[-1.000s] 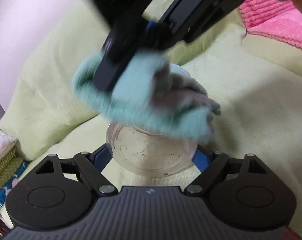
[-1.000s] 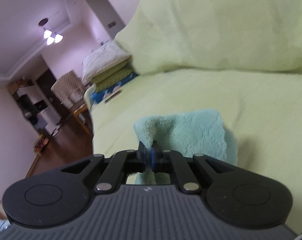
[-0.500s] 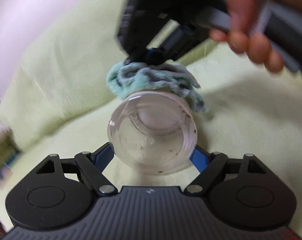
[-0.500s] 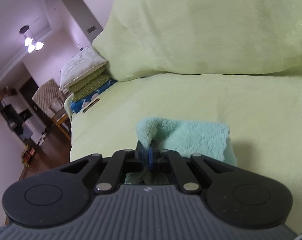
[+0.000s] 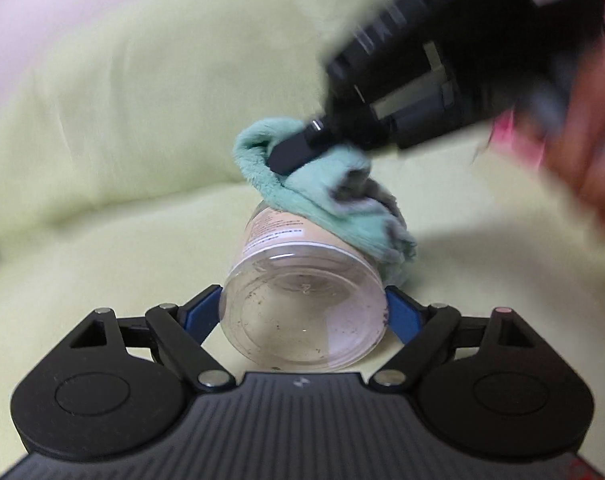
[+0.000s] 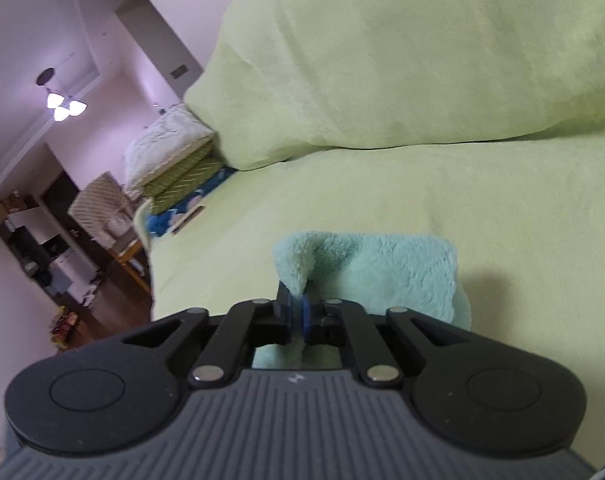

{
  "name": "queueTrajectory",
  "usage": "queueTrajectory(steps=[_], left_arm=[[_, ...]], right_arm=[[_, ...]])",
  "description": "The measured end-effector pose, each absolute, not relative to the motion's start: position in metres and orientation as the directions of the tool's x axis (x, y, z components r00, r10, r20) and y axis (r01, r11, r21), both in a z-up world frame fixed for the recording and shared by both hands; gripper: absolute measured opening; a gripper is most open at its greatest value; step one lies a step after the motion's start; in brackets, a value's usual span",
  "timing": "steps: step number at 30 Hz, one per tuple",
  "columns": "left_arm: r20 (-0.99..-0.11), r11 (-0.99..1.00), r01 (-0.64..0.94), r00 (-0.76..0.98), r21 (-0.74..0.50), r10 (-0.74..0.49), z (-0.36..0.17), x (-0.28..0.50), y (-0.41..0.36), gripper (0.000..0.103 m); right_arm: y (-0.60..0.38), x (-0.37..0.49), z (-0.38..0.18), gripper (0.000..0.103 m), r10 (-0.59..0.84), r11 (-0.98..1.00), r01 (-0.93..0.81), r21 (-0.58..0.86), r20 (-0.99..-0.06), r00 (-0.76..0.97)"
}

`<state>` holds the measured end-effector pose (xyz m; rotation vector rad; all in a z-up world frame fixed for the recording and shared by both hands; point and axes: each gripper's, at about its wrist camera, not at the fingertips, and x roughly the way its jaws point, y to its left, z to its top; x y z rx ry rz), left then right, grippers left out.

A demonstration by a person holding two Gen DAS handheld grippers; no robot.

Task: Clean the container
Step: 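Hold the jar base-up with the left gripper while the right gripper rubs the cloth around its rim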

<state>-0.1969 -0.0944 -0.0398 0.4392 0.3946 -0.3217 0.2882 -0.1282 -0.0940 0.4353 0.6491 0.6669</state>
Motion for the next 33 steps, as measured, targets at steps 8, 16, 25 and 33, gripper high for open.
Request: queueTrajectory(steps=[8,16,25,33], left_arm=[[-0.401,0.803,0.352,0.903,0.48,-0.156,-0.051,-0.203,-0.105,0.086],[-0.394,0.796,0.352,0.906,0.492,-0.157,-0.054,-0.2,-0.108,0.086],[-0.488,0.909,0.416,0.8,0.032,-0.349,-0.033,-0.176,-0.056,0.09],[-0.421,0.827,0.384,0.884,0.411,-0.201,-0.058,-0.201,-0.092,0.086]], right_arm=[[-0.105,0.256,-0.098,0.004,0.762,0.647,-0.536,0.543,-0.428,0.486],[-0.104,0.296,-0.097,0.001,0.707,0.704,-0.493,0.511,-0.44,0.553],[-0.125,0.297,-0.105,0.001,0.673,0.721,-0.42,0.552,-0.409,0.617],[-0.127,0.266,-0.087,0.005,0.677,0.723,-0.459,0.515,-0.4,0.617]])
